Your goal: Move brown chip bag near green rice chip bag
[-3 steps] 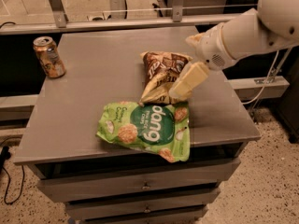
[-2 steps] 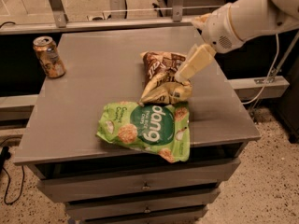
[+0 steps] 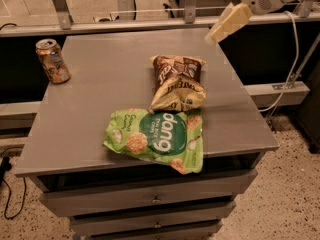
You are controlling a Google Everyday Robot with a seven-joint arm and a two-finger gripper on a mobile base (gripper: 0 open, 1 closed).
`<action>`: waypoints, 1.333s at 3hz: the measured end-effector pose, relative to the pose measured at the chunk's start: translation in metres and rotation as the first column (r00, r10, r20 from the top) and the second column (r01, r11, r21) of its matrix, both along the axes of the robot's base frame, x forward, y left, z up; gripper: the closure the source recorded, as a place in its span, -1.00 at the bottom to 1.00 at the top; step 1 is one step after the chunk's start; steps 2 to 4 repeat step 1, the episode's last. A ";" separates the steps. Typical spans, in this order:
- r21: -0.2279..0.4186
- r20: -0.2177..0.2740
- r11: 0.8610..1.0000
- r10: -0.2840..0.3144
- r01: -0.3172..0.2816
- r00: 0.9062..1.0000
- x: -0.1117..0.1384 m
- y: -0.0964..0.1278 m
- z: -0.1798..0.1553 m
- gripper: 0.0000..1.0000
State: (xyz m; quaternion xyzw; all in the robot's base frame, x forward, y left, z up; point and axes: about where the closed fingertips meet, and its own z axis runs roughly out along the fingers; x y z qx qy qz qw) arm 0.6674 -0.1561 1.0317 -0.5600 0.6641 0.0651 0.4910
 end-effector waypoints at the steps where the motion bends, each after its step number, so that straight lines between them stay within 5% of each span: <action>1: 0.018 0.064 1.000 -0.016 0.015 0.998 0.003 -0.009 0.033 -1.00; 4: 0.018 0.064 1.000 -0.016 0.015 0.998 0.003 -0.009 0.033 -1.00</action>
Offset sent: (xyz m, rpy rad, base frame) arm 0.0000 0.0000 0.0000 0.0000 0.0000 0.0000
